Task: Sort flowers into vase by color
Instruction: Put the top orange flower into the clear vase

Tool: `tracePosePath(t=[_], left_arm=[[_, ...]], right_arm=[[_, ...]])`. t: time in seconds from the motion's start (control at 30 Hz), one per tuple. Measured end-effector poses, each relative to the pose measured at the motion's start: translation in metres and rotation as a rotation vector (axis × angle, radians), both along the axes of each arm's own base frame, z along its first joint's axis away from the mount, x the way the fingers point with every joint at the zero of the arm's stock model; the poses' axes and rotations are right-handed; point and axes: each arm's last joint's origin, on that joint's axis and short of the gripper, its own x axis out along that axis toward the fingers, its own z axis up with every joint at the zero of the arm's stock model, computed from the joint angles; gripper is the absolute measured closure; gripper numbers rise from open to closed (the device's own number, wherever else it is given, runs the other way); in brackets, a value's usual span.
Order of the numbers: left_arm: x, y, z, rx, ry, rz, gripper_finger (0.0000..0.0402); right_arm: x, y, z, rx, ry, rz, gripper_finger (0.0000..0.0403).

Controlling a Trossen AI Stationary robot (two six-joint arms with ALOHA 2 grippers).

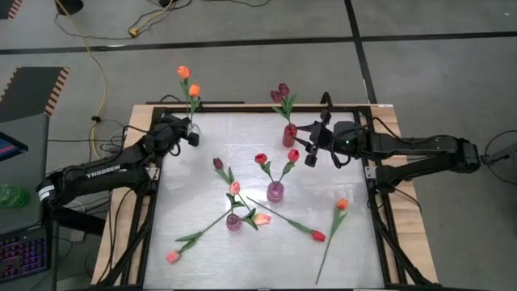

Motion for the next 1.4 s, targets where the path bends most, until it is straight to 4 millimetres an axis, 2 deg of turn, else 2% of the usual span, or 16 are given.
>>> tracePosePath(t=[1.23, 1.4], left_arm=[[-0.0008, 0.0004, 0.0005, 0.011, 0.006, 0.033, 0.0401], [-0.0008, 0.0004, 0.0005, 0.010, 0.004, 0.033, 0.0376]], right_arm=[[-0.0001, 0.0000, 0.0000, 0.000, 0.000, 0.000, 0.0223], [0.0000, 0.0001, 0.0000, 0.000, 0.000, 0.000, 0.0223]])
